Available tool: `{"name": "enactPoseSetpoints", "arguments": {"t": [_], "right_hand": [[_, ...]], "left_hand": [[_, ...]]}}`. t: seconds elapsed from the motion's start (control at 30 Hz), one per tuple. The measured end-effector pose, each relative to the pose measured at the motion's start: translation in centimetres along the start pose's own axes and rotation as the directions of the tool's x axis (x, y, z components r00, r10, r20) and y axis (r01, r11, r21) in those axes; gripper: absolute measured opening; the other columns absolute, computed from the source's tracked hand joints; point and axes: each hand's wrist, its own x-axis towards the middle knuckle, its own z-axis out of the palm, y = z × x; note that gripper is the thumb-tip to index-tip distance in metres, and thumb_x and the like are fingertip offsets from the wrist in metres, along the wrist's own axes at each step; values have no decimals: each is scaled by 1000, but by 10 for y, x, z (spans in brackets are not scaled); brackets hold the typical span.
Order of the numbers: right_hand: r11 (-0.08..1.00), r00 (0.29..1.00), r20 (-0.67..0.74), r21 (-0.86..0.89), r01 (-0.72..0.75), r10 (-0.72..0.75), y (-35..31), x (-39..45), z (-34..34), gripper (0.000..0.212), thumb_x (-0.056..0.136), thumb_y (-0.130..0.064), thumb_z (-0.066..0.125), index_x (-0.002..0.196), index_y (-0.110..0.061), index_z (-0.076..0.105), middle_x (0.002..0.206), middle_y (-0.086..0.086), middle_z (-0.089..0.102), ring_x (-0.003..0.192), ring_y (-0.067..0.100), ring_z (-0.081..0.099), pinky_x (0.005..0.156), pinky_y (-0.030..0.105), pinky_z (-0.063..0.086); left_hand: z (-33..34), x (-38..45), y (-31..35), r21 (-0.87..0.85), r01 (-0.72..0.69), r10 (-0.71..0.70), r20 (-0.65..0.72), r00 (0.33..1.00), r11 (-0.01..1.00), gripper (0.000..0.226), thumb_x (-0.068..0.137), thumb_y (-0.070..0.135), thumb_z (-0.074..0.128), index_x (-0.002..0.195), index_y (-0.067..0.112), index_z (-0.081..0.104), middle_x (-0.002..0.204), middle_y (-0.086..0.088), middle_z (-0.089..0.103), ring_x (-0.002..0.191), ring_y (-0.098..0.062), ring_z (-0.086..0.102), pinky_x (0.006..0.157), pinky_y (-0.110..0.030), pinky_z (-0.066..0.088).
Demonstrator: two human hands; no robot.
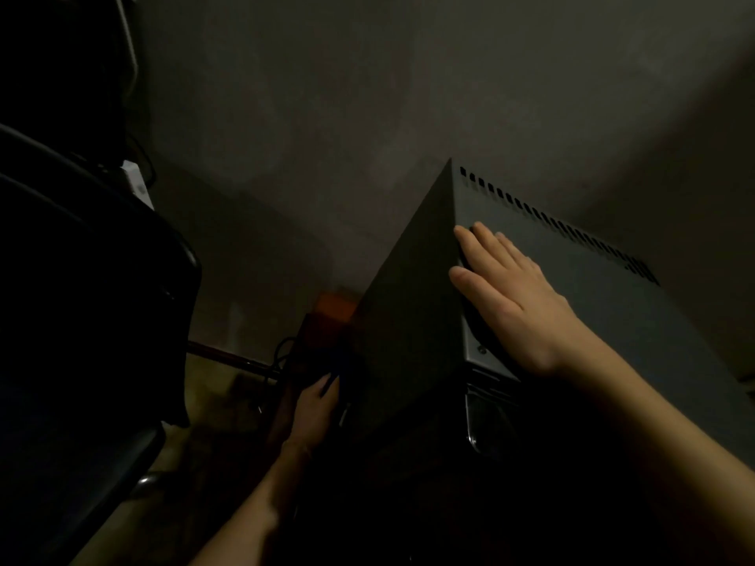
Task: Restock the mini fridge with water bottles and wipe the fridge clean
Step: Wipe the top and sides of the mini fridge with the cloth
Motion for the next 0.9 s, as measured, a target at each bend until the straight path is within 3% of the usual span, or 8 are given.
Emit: {"name": "enactPoseSetpoints", "arguments": {"t": [0.2, 0.3, 0.37, 0.43, 0.57, 0.67, 0.77, 0.9], "right_hand": [[1000, 1000, -10, -25, 7, -7, 3, 1, 1, 63, 102, -60, 19, 158, -37, 3, 167, -9, -6, 153, 12, -9, 123, 40, -2], [999, 1000, -22, -49, 11, -12, 4, 2, 3, 60, 104, -53, 21, 159, -36, 4, 168, -7, -4, 154, 15, -7, 122, 40, -3], [999, 999, -35, -49, 11, -13, 4, 1, 4, 60, 104, -53, 21, 159, -35, 5, 168, -6, -3, 154, 17, -6, 122, 41, -2], [999, 999, -53, -44, 8, -10, 2, -1, 4, 61, 104, -53, 21, 159, -33, 7, 168, -4, -1, 154, 18, -4, 122, 42, 0], [1000, 996, -82, -26, 16, -18, 2, -8, 5, 62, 104, -54, 24, 160, -30, 13, 168, -3, 5, 154, 19, 1, 122, 42, 3], [998, 994, -105, 48, 29, -24, 1, -15, 1, 59, 105, -51, 29, 158, -26, 23, 167, -1, 13, 154, 21, 7, 123, 42, 7], [991, 997, -65, 122, 56, -49, -2, -35, -4, 58, 105, -50, 33, 157, -24, 28, 166, -1, 16, 154, 22, 7, 123, 43, 8], [971, 994, -28, 213, 106, -102, 11, -91, -6, 55, 104, -50, 35, 154, -29, 34, 165, -9, 19, 153, 12, 7, 124, 40, 7]], "left_hand": [[0, -51, 10, 33, -45, 45, 5, 999, 998, 27, 103, 10, 46, 83, 9, 64, 53, 11, 58, 51, 5, 49, 51, -11, 37], [2, -71, 22, 25, -71, 70, 34, 997, 997, 25, 103, 14, 49, 86, 11, 67, 61, 7, 62, 54, 3, 55, 53, -12, 39], [3, -83, 32, 6, -89, 88, 57, 994, 996, 21, 100, 27, 57, 95, 12, 71, 78, -1, 72, 72, -6, 68, 63, -17, 47], [5, -98, 46, -10, -140, 141, 89, 986, 990, 36, 87, 43, 68, 107, 14, 73, 88, -4, 75, 81, -14, 71, 68, -20, 50], [22, -130, 85, -144, -227, 244, 112, 963, 963, 39, 88, 46, 70, 111, 14, 74, 82, 3, 72, 67, -8, 63, 58, -16, 44], [34, -153, 113, -242, -269, 305, 122, 945, 932, 46, 78, 51, 72, 107, 16, 76, 75, -2, 69, 58, -12, 56, 49, -20, 39], [38, -174, 139, -259, -320, 359, 122, 925, 911, 32, 77, 48, 70, 88, 19, 78, 55, 3, 55, 44, -9, 44, 42, -21, 31], [41, -198, 163, -232, -455, 482, 73, 873, 860, 14, 87, 20, 71, 86, 7, 74, 55, 2, 58, 45, -5, 46, 43, -16, 34]]}}
